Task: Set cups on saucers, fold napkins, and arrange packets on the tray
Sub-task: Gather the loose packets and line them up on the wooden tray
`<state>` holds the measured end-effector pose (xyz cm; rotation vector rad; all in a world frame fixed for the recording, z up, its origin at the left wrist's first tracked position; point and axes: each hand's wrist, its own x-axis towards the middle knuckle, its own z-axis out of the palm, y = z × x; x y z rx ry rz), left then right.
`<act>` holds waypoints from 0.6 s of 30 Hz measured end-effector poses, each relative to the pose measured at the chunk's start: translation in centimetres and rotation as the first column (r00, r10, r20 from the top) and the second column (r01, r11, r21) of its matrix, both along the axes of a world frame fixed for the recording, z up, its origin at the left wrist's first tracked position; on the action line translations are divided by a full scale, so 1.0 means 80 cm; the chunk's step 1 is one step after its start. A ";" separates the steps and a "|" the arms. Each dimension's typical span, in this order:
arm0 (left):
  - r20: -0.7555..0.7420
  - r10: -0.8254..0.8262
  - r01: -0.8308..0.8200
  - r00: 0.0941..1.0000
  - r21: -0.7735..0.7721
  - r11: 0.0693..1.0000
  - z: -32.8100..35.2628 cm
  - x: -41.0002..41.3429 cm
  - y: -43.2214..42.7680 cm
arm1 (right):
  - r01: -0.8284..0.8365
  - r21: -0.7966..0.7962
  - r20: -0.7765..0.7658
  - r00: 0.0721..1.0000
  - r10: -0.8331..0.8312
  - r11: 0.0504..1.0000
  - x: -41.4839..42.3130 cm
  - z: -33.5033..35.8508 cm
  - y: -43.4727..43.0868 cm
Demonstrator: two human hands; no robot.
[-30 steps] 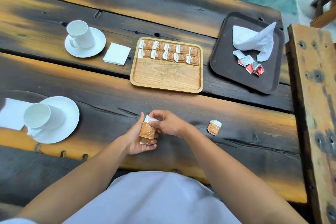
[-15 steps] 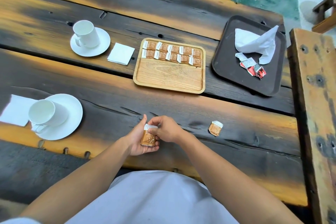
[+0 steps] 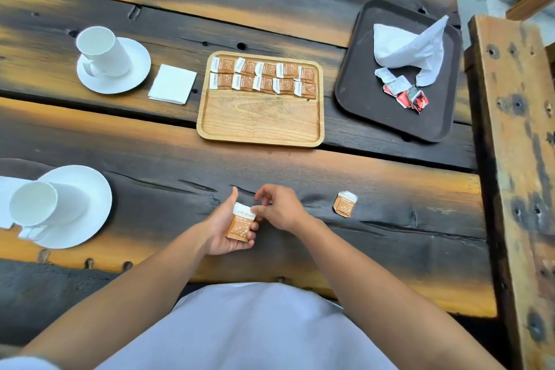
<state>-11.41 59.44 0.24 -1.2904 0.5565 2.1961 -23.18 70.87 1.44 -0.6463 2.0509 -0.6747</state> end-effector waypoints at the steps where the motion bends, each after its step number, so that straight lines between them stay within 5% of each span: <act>1: 0.006 -0.016 0.016 1.000 0.002 1.000 -0.003 -0.004 0.000 | 0.021 0.020 -0.024 0.999 -0.021 1.000 -0.009 -0.005 0.007; 10: 0.022 -0.146 0.146 0.989 0.021 0.989 -0.019 -0.056 0.015 | 0.319 0.243 -0.221 0.938 -0.268 0.916 -0.092 -0.034 0.101; 18: 0.036 -0.180 0.178 0.983 0.050 0.983 -0.026 -0.082 0.026 | 0.475 0.269 -0.346 0.860 -0.376 0.838 -0.115 -0.047 0.147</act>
